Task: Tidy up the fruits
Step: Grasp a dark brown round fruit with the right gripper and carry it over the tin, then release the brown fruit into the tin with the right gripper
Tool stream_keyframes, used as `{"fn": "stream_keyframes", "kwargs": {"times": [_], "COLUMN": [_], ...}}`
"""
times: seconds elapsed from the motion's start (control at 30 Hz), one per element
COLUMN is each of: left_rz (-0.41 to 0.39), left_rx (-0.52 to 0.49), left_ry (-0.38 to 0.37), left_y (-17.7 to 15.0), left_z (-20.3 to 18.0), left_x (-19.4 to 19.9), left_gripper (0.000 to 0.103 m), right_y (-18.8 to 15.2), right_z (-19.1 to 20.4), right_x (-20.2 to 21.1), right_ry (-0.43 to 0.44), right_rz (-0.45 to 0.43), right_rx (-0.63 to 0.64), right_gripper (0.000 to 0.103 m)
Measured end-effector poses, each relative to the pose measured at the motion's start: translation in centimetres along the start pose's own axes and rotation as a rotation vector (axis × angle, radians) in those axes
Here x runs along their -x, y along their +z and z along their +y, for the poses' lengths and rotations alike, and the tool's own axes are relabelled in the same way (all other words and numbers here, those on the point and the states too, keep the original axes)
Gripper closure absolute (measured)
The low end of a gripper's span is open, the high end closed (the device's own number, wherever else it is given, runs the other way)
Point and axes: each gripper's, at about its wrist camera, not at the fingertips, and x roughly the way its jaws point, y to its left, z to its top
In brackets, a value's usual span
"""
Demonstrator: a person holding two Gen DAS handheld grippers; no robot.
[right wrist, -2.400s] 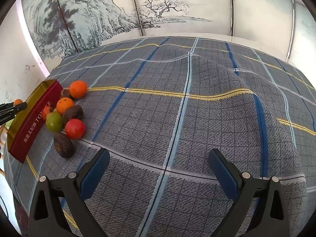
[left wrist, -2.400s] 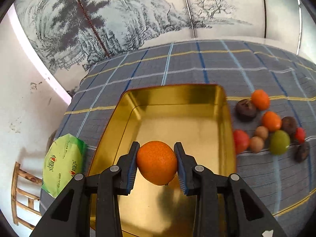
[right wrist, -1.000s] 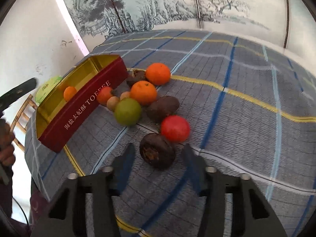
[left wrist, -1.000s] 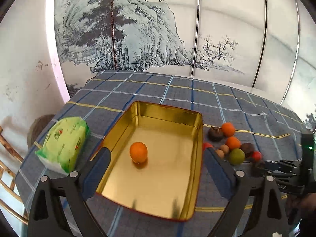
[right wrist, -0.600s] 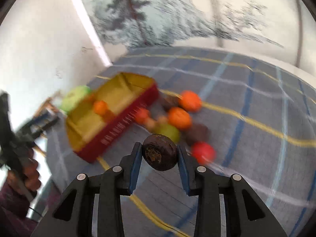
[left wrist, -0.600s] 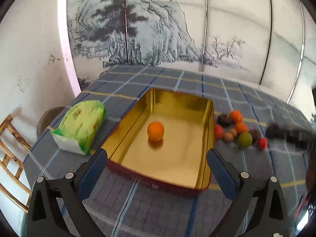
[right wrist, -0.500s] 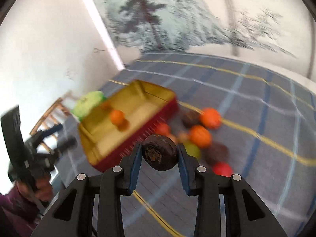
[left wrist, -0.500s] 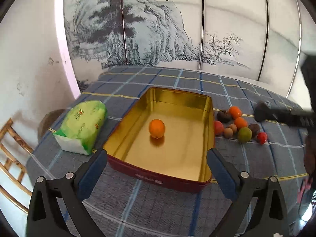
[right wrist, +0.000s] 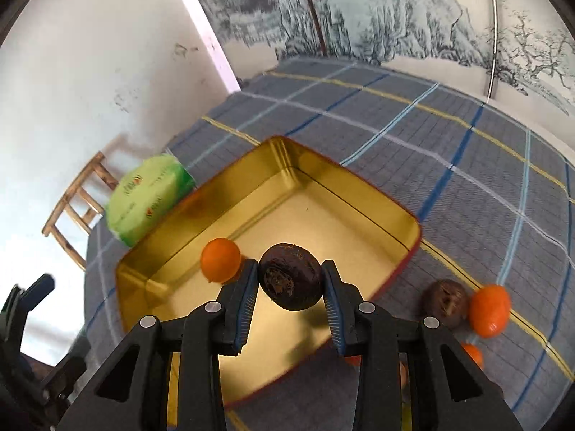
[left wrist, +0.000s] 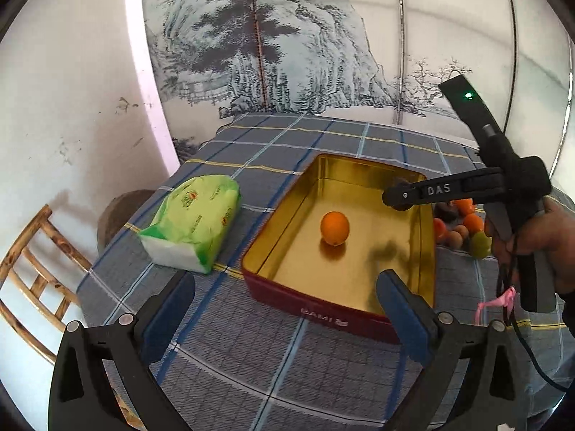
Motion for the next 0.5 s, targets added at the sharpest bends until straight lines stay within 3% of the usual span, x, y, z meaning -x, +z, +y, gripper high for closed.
{"fn": "stream_keyframes", "kwargs": {"times": [0.5], "left_rz": [-0.017], "left_rx": [-0.049], "left_ry": [0.041], "left_y": [-0.4], "left_z": [-0.3], "left_x": [0.0], "left_gripper": [0.001], "right_y": [1.4], "right_z": [0.6], "right_x": [-3.9], "right_ry": [-0.062], "right_rz": [0.059], "right_rx": [0.005], "right_gripper": [0.066]}}
